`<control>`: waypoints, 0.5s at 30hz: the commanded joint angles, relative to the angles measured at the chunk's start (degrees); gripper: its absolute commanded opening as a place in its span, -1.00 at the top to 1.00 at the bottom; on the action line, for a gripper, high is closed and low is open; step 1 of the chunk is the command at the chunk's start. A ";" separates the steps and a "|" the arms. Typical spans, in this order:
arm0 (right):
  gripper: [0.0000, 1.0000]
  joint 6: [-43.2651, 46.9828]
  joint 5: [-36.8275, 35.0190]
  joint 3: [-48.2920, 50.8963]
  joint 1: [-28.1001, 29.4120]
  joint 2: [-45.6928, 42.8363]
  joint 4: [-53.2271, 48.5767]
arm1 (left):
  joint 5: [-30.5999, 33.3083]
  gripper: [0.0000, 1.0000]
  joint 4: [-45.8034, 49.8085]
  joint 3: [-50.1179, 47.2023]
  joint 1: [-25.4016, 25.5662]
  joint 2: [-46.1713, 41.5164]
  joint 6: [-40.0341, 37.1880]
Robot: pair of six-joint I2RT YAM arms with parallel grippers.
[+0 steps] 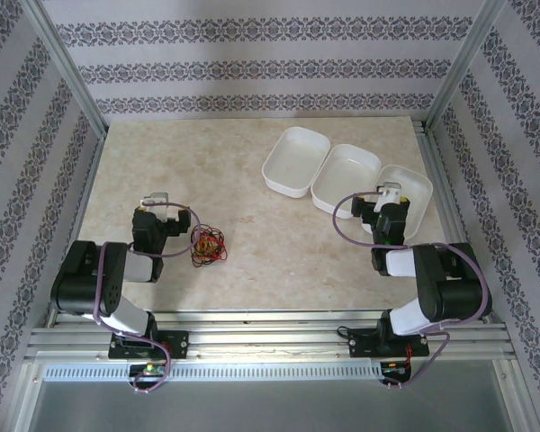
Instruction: Untangle the cables
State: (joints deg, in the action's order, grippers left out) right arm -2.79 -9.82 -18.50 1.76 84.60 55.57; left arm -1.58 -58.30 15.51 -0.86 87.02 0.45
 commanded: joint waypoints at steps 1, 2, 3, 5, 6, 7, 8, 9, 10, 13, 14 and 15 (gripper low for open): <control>-0.96 -0.20 -1.83 0.31 0.63 -3.32 -1.07 | 0.85 -0.99 -0.53 -0.08 -0.41 -5.36 0.87; -0.96 -0.13 -2.55 0.26 0.82 -4.32 -1.92 | 0.73 -0.99 1.42 0.11 -0.41 -6.91 0.87; -0.96 -0.02 -3.34 0.31 1.16 -5.23 -2.56 | 0.52 -0.99 3.40 0.29 -0.41 -8.72 0.96; -0.96 0.93 -4.61 0.30 2.15 -7.07 -3.97 | 0.12 -0.99 8.71 0.95 -0.32 -13.00 1.67; -0.97 1.67 -5.47 0.32 2.85 -7.84 -4.35 | 0.09 -0.99 11.04 1.22 -0.28 -14.96 2.48; -0.96 2.70 -6.83 0.18 4.02 -8.88 -4.99 | 0.07 -0.99 13.48 1.51 -0.28 -17.25 3.89; -0.96 3.91 -8.57 -0.15 5.61 -9.83 -5.96 | 0.11 -0.99 16.41 1.99 -0.32 -19.55 5.58; -0.96 4.81 -10.01 -0.64 6.83 -10.75 -7.34 | -0.34 -0.99 19.02 2.54 -0.26 -21.35 7.23; -0.96 5.67 -11.36 -0.83 8.24 -11.80 -9.09 | -1.22 -0.99 22.36 3.45 -0.12 -23.38 8.69; -0.96 7.68 -14.95 -4.20 12.70 -14.58 -13.42 | -1.30 -0.99 31.93 6.27 0.90 -28.29 12.29; -0.97 7.95 -15.92 -5.10 13.99 -15.38 -15.80 | -1.30 -0.99 34.40 6.89 1.22 -29.82 13.76; -0.96 7.99 -16.48 -6.14 15.16 -16.09 -18.18 | -1.28 -0.99 36.16 7.20 1.45 -31.08 15.05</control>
State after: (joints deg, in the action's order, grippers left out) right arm 2.68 -21.15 -21.12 14.31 71.00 43.81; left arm -1.93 -33.67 20.53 -0.43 59.22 9.37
